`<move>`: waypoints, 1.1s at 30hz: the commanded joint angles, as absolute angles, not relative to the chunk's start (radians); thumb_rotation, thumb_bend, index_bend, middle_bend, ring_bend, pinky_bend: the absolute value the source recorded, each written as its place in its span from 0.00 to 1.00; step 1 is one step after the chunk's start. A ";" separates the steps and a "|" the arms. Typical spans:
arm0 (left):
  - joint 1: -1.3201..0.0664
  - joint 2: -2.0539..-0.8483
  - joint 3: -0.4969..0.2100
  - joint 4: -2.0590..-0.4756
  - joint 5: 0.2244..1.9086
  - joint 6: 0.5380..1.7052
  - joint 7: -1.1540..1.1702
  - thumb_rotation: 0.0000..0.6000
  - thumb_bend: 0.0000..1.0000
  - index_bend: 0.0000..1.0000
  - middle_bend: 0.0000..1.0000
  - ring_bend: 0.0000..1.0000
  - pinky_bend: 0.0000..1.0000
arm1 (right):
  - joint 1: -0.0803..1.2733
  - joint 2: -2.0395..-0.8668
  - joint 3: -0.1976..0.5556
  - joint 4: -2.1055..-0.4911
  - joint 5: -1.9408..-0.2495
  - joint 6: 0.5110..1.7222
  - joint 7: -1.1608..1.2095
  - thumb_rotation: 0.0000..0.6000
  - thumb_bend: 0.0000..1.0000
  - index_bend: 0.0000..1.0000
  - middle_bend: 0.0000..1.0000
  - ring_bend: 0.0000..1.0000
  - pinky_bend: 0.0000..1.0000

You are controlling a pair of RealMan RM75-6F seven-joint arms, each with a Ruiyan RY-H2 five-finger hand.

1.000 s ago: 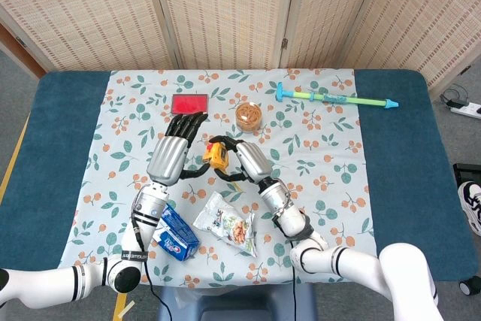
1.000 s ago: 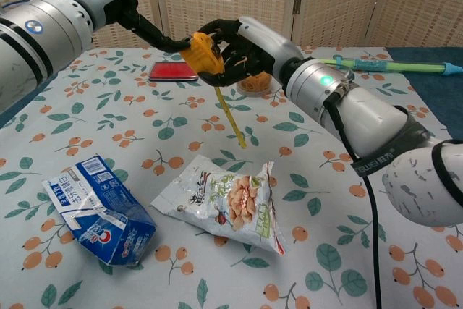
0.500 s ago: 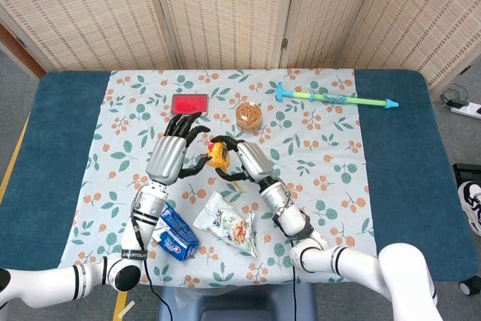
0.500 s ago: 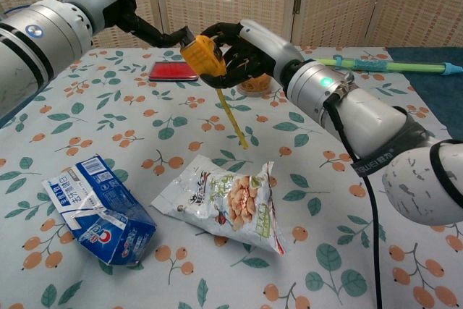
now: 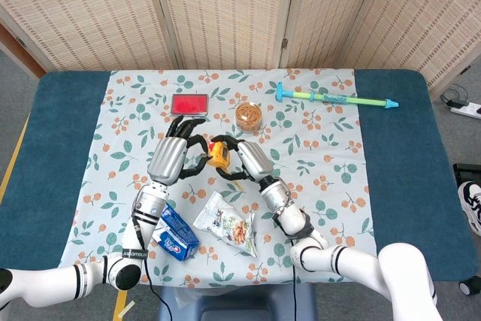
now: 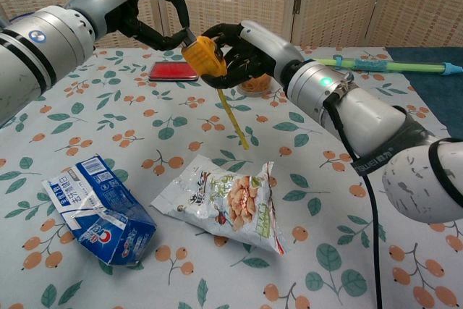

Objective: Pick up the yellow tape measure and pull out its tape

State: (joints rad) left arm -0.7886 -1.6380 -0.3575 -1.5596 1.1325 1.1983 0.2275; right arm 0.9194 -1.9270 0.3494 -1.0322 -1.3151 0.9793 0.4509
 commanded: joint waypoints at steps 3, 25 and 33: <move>-0.790 -1.642 -0.357 -1.550 1.136 1.197 0.219 1.00 0.99 0.60 0.22 0.17 0.00 | 0.917 -1.919 0.350 -1.040 -1.311 0.976 0.447 1.00 0.54 0.56 0.52 0.54 0.31; -0.745 -1.593 -0.413 -1.520 1.087 1.189 0.056 1.00 1.00 0.60 0.24 0.18 0.01 | 0.829 -1.733 0.283 -1.156 -1.308 0.951 0.360 1.00 0.54 0.56 0.52 0.55 0.31; -0.718 -1.547 -0.440 -1.492 1.016 1.117 -0.058 1.00 1.00 0.60 0.24 0.18 0.01 | 0.760 -1.565 0.217 -1.253 -1.332 0.920 0.377 1.00 0.54 0.56 0.52 0.55 0.31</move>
